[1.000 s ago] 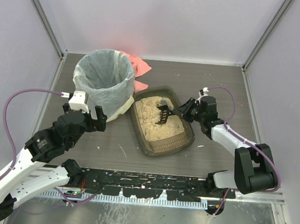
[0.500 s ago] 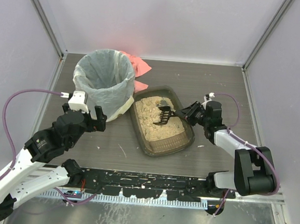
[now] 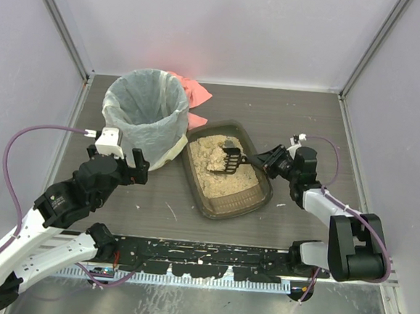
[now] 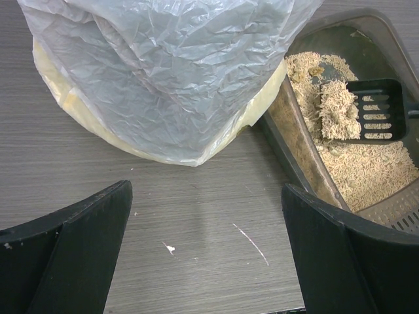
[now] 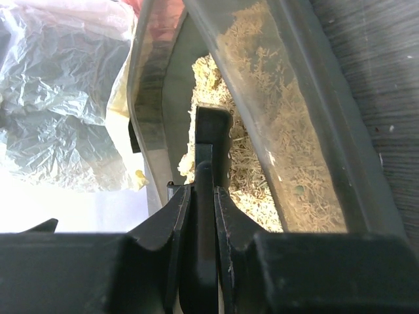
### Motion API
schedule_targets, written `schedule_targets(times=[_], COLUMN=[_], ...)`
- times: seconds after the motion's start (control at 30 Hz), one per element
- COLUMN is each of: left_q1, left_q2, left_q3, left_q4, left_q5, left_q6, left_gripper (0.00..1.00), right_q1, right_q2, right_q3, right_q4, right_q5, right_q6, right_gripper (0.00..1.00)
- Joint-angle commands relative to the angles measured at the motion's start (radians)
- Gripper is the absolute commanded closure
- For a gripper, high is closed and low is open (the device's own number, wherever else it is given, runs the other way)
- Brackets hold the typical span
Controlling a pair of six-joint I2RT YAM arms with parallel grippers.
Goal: Clean the litter box
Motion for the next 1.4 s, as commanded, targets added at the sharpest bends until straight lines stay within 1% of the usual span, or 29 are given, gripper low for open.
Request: schedule_targets(times=[0.0, 0.27, 0.43, 0.57, 0.63, 0.67, 0.77, 0.8, 0.87, 0.9, 1.0, 1.07, 1.13, 1.17, 1.23, 1.27, 1.37], left_q1=[0.003, 0.003, 0.003, 0.004, 0.003, 0.003, 0.002, 0.003, 0.003, 0.002, 0.003, 0.002, 0.003, 0.003, 0.003, 0.003, 0.002], left_q2=[-0.004, -0.004, -0.007, 0.003, 0.008, 0.006, -0.002, 0.001, 0.011, 0.015, 0.013, 0.016, 0.022, 0.024, 0.024, 0.027, 0.032], left_q3=[0.015, 0.017, 0.015, 0.017, 0.022, 0.022, 0.008, 0.006, 0.012, 0.016, 0.012, 0.010, 0.019, 0.021, 0.018, 0.015, 0.021], left_q4=[0.027, 0.026, 0.026, 0.033, 0.031, 0.028, 0.043, 0.048, 0.047, 0.041, 0.044, 0.053, 0.048, 0.048, 0.055, 0.060, 0.059], left_q5=[0.001, 0.004, 0.005, 0.008, 0.013, 0.013, 0.007, 0.007, 0.018, 0.021, 0.017, 0.013, 0.019, 0.023, 0.023, 0.021, 0.026], left_q6=[-0.014, -0.016, -0.020, -0.018, -0.018, -0.020, -0.022, -0.023, -0.024, -0.025, -0.024, -0.021, -0.022, -0.022, -0.021, -0.021, -0.023], left_gripper=[0.02, 0.02, 0.02, 0.02, 0.02, 0.02, 0.02, 0.02, 0.02, 0.02, 0.02, 0.02, 0.02, 0.02, 0.02, 0.02, 0.02], right_q1=[-0.030, -0.120, -0.148, -0.170, -0.217, -0.222, -0.153, -0.152, -0.215, -0.228, -0.185, -0.207, -0.239, -0.224, -0.177, -0.175, -0.240], right_q2=[-0.038, -0.030, -0.039, -0.046, -0.060, -0.062, -0.032, -0.031, -0.045, -0.048, -0.013, 0.002, 0.003, 0.012, 0.044, 0.056, 0.065], right_q3=[-0.036, -0.138, -0.203, -0.195, -0.221, -0.233, -0.200, -0.200, -0.239, -0.252, -0.230, -0.252, -0.280, -0.279, -0.248, -0.250, -0.291], right_q4=[0.175, 0.396, 0.528, 0.515, 0.502, 0.511, 0.555, 0.567, 0.565, 0.567, 0.646, 0.705, 0.708, 0.725, 0.772, 0.806, 0.813], right_q5=[-0.068, -0.154, -0.137, -0.181, -0.160, -0.148, -0.192, -0.197, -0.175, -0.162, -0.207, -0.219, -0.185, -0.180, -0.221, -0.233, -0.203], right_q6=[0.070, 0.185, 0.272, 0.253, 0.272, 0.286, 0.275, 0.279, 0.300, 0.312, 0.324, 0.361, 0.399, 0.403, 0.402, 0.418, 0.453], right_gripper=[0.99, 0.99, 0.99, 0.99, 0.99, 0.99, 1.00, 1.00, 0.99, 1.00, 0.99, 0.99, 0.99, 0.99, 1.00, 1.00, 1.00])
